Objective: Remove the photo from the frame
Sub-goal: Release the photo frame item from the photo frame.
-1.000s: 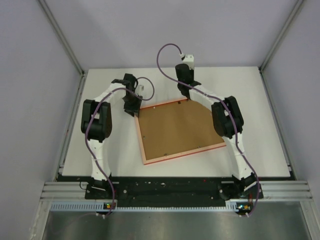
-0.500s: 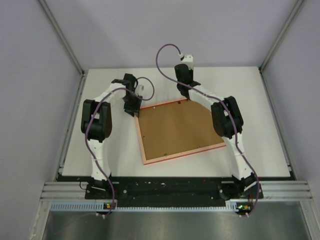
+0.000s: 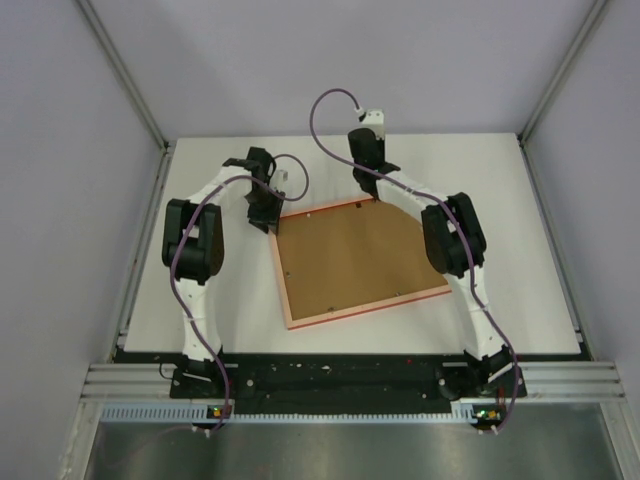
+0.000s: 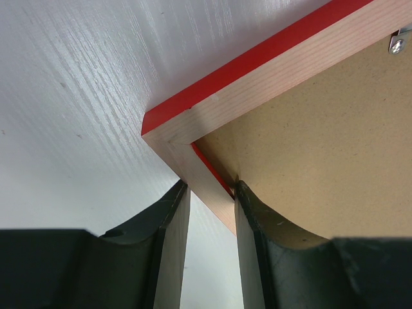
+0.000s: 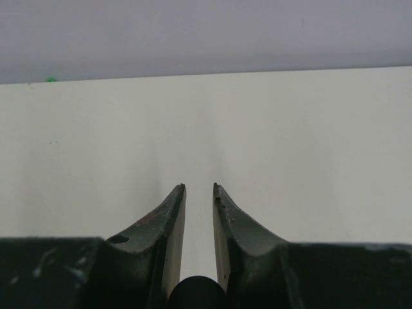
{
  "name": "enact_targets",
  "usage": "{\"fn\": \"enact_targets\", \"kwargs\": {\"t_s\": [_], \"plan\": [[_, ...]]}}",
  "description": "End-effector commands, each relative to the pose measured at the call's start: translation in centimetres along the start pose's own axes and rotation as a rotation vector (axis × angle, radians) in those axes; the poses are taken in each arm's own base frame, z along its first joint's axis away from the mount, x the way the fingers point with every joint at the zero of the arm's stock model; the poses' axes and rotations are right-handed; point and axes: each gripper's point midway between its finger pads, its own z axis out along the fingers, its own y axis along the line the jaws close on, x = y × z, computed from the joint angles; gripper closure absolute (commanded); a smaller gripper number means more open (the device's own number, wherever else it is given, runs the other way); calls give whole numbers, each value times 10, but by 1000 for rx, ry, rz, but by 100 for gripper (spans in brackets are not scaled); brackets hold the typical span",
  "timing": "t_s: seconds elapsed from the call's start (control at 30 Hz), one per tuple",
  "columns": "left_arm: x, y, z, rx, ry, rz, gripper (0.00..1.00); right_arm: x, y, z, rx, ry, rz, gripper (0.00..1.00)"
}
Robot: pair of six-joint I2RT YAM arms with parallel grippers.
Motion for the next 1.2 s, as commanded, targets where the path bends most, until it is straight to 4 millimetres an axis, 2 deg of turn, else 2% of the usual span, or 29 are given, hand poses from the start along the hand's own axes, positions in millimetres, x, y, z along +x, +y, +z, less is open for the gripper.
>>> {"fn": "enact_targets", "kwargs": {"t_s": [0.0, 0.8, 1.03, 1.17], "plan": [[-5, -15, -1, 60, -9, 22, 63, -26, 34, -17, -104, -44, 79, 100], [-6, -16, -4, 63, -18, 24, 63, -12, 54, -25, -228, 0, 49, 100], [-5, -16, -4, 62, -16, 22, 63, -11, 52, -26, -225, -2, 39, 100], [-5, -15, -3, 56, -16, 22, 63, -20, 37, -23, -144, -33, 24, 100]]}}
